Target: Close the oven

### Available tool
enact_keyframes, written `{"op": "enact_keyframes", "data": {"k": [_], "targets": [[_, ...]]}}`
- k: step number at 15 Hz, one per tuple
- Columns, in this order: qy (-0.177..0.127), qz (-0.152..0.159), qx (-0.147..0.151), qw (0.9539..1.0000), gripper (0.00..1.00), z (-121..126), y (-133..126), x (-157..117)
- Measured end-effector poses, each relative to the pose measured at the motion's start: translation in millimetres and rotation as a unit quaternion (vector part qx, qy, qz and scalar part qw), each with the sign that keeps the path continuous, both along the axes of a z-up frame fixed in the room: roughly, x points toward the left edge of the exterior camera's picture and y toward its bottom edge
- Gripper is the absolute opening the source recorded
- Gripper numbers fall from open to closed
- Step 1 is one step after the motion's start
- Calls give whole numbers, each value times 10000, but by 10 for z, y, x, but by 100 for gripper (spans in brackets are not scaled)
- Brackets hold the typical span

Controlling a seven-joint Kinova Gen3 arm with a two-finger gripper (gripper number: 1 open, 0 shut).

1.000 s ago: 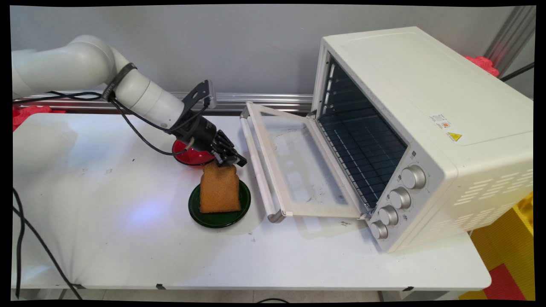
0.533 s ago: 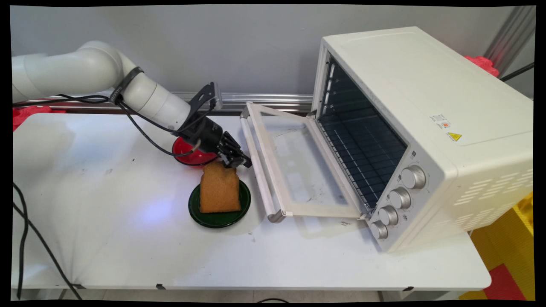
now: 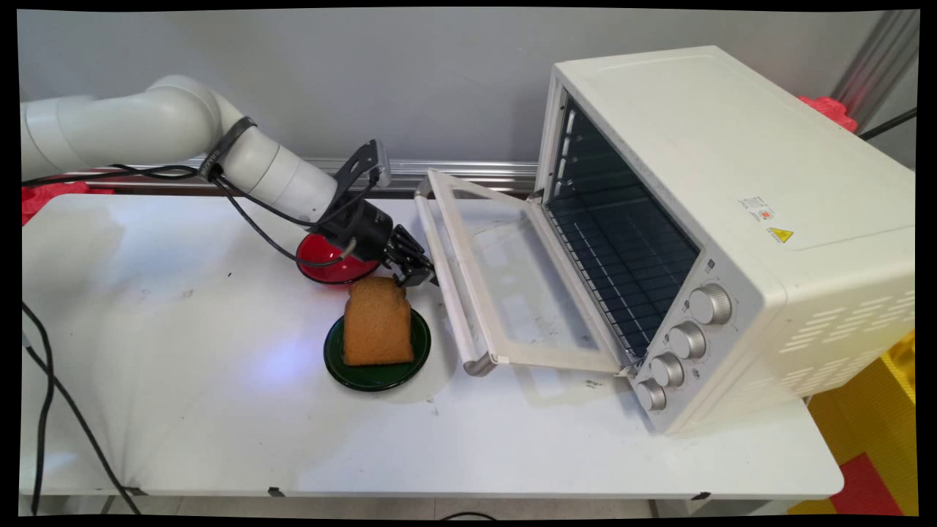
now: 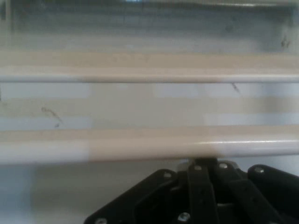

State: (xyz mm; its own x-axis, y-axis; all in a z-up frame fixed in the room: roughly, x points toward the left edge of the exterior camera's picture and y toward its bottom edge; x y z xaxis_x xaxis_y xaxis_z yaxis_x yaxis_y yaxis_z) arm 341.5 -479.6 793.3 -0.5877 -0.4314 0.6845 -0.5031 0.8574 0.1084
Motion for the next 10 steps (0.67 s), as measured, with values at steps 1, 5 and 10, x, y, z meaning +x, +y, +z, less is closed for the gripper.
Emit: {"op": "enact_keyframes", "data": {"k": [1, 5, 10], "targets": [[40, -9, -20, 10000, 0, 10, -10, -15], [241, -52, -114, 9996, 0, 78, -49, -72], [489, -110, -244, 9984, 0, 186, -107, -140]]}}
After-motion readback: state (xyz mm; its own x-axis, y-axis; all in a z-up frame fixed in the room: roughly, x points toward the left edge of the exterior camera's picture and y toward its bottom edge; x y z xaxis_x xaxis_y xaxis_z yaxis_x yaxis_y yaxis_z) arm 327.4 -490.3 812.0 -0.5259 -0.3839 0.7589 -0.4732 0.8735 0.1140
